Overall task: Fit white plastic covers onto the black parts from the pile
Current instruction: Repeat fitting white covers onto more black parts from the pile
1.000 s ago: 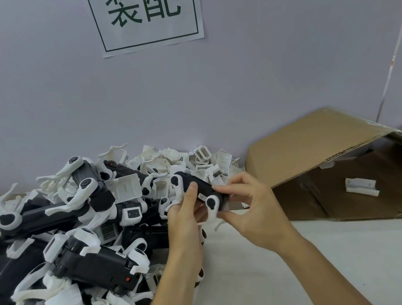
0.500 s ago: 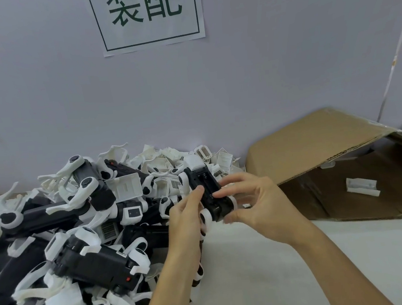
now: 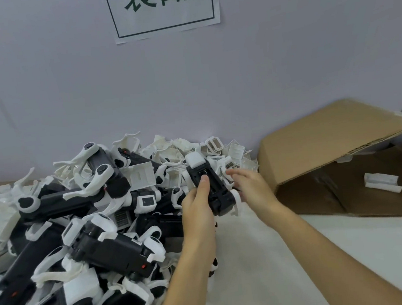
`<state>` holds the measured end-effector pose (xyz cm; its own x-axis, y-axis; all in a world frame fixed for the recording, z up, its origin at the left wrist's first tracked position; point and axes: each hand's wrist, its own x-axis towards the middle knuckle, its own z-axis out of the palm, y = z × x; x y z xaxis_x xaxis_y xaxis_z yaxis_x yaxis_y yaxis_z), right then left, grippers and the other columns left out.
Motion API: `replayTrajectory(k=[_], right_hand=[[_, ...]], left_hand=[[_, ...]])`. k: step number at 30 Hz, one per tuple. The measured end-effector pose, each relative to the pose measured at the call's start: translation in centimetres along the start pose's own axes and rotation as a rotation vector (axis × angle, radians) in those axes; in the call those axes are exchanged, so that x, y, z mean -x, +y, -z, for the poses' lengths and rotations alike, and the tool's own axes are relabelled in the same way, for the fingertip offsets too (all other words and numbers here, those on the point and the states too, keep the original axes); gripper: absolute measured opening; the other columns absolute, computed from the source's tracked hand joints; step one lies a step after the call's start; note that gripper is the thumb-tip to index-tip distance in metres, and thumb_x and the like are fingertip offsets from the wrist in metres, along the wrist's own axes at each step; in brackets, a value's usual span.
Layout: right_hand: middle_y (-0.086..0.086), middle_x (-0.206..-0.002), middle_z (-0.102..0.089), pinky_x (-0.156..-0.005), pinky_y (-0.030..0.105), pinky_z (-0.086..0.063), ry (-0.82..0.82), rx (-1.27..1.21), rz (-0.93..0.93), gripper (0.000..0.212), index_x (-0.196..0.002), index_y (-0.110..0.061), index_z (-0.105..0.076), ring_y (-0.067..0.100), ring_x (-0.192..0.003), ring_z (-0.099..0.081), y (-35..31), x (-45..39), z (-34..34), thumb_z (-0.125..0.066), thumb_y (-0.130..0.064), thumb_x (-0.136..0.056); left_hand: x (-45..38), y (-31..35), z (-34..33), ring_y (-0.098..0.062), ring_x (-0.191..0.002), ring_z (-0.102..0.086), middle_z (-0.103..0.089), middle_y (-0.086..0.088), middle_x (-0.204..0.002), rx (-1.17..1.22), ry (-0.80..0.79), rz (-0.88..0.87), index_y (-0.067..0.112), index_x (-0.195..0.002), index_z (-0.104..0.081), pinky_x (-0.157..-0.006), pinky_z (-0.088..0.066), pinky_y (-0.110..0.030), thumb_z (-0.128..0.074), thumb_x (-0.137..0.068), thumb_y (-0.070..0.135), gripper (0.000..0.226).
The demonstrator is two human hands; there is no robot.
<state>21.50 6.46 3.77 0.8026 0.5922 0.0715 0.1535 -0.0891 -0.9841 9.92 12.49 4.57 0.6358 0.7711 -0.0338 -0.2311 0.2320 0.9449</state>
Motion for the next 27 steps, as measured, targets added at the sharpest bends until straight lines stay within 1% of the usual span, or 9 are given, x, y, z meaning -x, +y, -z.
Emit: replayTrajectory(k=[3,6,8,10,13,16,21,23,27], right_hand=[[-0.009,-0.087,-0.061,-0.080,0.033,-0.051,0.034,-0.110,-0.110,0.033,-0.085,-0.031,-0.067,0.009,-0.082,-0.058,-1.2,-2.6,-1.4,-0.044,-0.011,-0.099],[0.002,-0.085,-0.059,-0.082,0.039,-0.053,0.034,0.039,-0.188,0.025,-0.098,-0.016,-0.069,0.024,-0.081,-0.056,-1.7,-4.8,-2.1,-0.044,-0.011,-0.097],[0.010,-0.095,-0.063,-0.062,0.031,-0.053,0.025,0.104,-0.242,0.025,-0.113,-0.007,-0.065,0.027,-0.084,-0.060,-1.6,-5.5,-2.4,-0.045,-0.012,-0.099],[0.013,-0.087,-0.061,-0.047,0.025,-0.042,0.018,0.143,-0.246,0.022,-0.107,-0.005,-0.064,0.026,-0.075,-0.057,-1.2,-5.6,-2.4,-0.045,-0.008,-0.096],[0.021,-0.083,-0.061,-0.061,0.034,-0.044,0.122,0.173,-0.087,0.018,-0.086,0.000,-0.066,0.036,-0.075,-0.054,-0.5,-5.0,-2.4,-0.051,-0.006,-0.093],[0.008,-0.113,-0.068,-0.081,0.030,-0.048,0.292,0.215,0.072,0.017,-0.108,-0.009,-0.069,0.026,-0.101,-0.064,-0.7,-3.5,-1.9,-0.069,-0.014,-0.092],[0.004,-0.118,-0.063,-0.079,0.025,-0.053,0.343,0.203,0.244,0.039,-0.127,-0.024,-0.053,0.020,-0.104,-0.063,-0.7,-0.3,0.4,-0.058,-0.003,-0.095],[0.001,-0.119,-0.066,-0.073,0.015,-0.053,0.309,0.030,0.206,0.038,-0.133,-0.019,-0.053,0.016,-0.103,-0.066,-0.4,1.0,1.4,-0.051,-0.002,-0.099],[0.012,-0.111,-0.072,-0.084,0.038,-0.057,0.104,-0.387,-0.026,0.019,-0.117,-0.013,-0.064,0.025,-0.099,-0.068,0.4,2.9,2.0,-0.056,-0.010,-0.100]], left_hand=[[-0.1,-0.1,0.1,-0.029,-0.095,-0.073,-0.077,-0.011,-0.096,0.000,0.002,0.003,0.011,-0.100,-0.074,-0.097,-0.053,-0.052,-0.058,-0.099,0.039,0.032],[-0.2,-0.1,0.1,-0.030,-0.096,-0.073,-0.077,-0.011,-0.094,0.009,0.008,0.006,0.014,-0.094,-0.075,-0.097,-0.053,-0.054,-0.059,-0.098,0.038,0.029],[-0.3,-0.1,0.1,-0.031,-0.096,-0.073,-0.077,-0.009,-0.091,0.018,0.017,0.008,0.017,-0.090,-0.075,-0.096,-0.053,-0.055,-0.060,-0.098,0.037,0.026],[-0.2,-0.1,0.1,-0.031,-0.096,-0.072,-0.077,-0.010,-0.092,0.015,0.019,0.007,0.017,-0.090,-0.074,-0.096,-0.053,-0.055,-0.061,-0.097,0.037,0.026],[-0.2,-0.1,0.1,-0.032,-0.096,-0.072,-0.077,-0.011,-0.092,0.006,0.012,0.009,0.013,-0.093,-0.074,-0.094,-0.055,-0.052,-0.060,-0.098,0.037,0.028],[-0.1,0.0,0.1,-0.028,-0.095,-0.073,-0.077,-0.008,-0.093,-0.001,0.004,0.008,0.012,-0.098,-0.074,-0.094,-0.055,-0.049,-0.058,-0.099,0.038,0.030],[0.1,0.0,0.1,-0.018,-0.091,-0.074,-0.078,0.001,-0.090,-0.028,-0.030,-0.015,0.017,-0.098,-0.074,-0.086,-0.056,-0.036,-0.057,-0.099,0.038,0.027],[0.2,0.0,0.0,-0.014,-0.087,-0.074,-0.078,0.003,-0.088,-0.046,-0.041,-0.030,0.018,-0.095,-0.073,-0.080,-0.056,-0.031,-0.058,-0.098,0.039,0.026],[0.5,-0.3,-0.3,-0.010,-0.080,-0.074,-0.078,0.005,-0.083,-0.074,-0.057,-0.040,0.021,-0.089,-0.073,-0.069,-0.054,-0.023,-0.059,-0.098,0.038,0.024]])
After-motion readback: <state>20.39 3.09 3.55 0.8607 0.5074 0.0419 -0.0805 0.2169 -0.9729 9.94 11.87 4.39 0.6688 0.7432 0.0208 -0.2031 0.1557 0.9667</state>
